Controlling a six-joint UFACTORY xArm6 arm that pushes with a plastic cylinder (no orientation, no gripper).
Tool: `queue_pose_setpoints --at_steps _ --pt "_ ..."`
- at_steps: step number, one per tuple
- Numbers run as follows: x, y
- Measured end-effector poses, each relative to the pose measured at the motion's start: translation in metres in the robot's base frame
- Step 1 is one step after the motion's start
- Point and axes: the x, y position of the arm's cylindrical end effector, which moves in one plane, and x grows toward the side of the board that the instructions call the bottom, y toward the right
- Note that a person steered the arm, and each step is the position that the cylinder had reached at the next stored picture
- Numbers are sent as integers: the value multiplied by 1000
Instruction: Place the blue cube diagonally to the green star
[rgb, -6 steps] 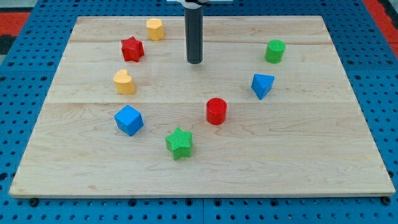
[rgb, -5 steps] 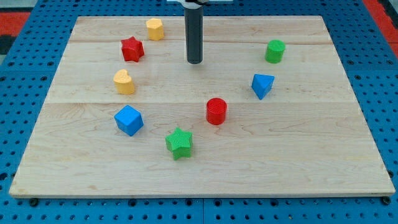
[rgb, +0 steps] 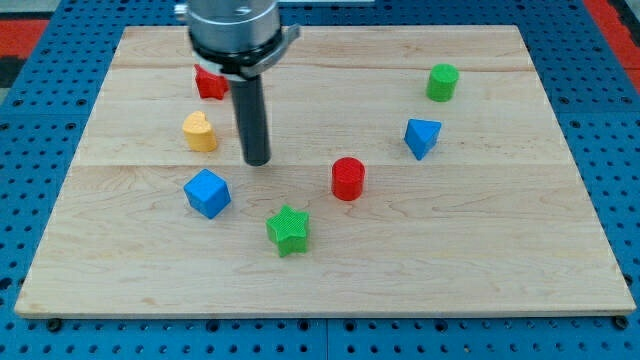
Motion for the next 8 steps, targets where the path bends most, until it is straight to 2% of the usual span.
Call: queue_pose_setpoints --at_steps 2,3,4,8 --pt "5 -77" --pt "29 -106" --pt "46 -116" --pt "68 -92"
